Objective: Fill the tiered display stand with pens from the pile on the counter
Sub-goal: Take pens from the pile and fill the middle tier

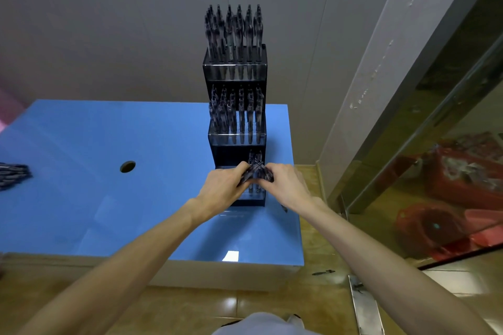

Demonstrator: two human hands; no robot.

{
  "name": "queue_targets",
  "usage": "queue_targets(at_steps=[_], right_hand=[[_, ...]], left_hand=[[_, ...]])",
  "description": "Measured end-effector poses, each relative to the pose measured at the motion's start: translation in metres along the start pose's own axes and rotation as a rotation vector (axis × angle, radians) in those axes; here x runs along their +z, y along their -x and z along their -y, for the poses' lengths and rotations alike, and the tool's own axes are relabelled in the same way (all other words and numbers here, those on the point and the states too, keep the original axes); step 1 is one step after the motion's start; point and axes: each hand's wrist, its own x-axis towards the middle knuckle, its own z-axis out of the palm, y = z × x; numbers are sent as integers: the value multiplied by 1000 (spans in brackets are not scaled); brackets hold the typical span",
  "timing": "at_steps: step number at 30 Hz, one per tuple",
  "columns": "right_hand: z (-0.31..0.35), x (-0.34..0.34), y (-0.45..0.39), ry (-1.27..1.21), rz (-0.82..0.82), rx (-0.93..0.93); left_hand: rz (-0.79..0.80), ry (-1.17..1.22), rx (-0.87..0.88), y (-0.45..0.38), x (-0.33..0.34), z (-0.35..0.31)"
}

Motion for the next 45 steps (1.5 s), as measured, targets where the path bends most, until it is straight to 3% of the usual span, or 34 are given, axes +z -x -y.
queue_targets(at_steps=[9,14,20,24,30,34,39,45], right_hand=[[-7,8,13,-145,2,16],[-9,10,30,-508,-171,161],[14,-1,23,-795,-245,337],[31,3,11,-931,-223,505],[51,4,17,-971,-105,390],[56,7,22,-841,-75,254],[59,-4,19,-742,-214,145],[59,-22,11,-609,-272,153]], left_hand=[[-140,75,63,17,9,3],[-245,296,-132,23,-2,4],[-308,635,-356,18,-14,14],[-320,594,-435,19,-21,18],[-286,566,-456,25,-27,21],[-279,551,-431,25,-31,22],[-254,602,-396,20,-36,22],[-225,641,-351,10,-41,19]])
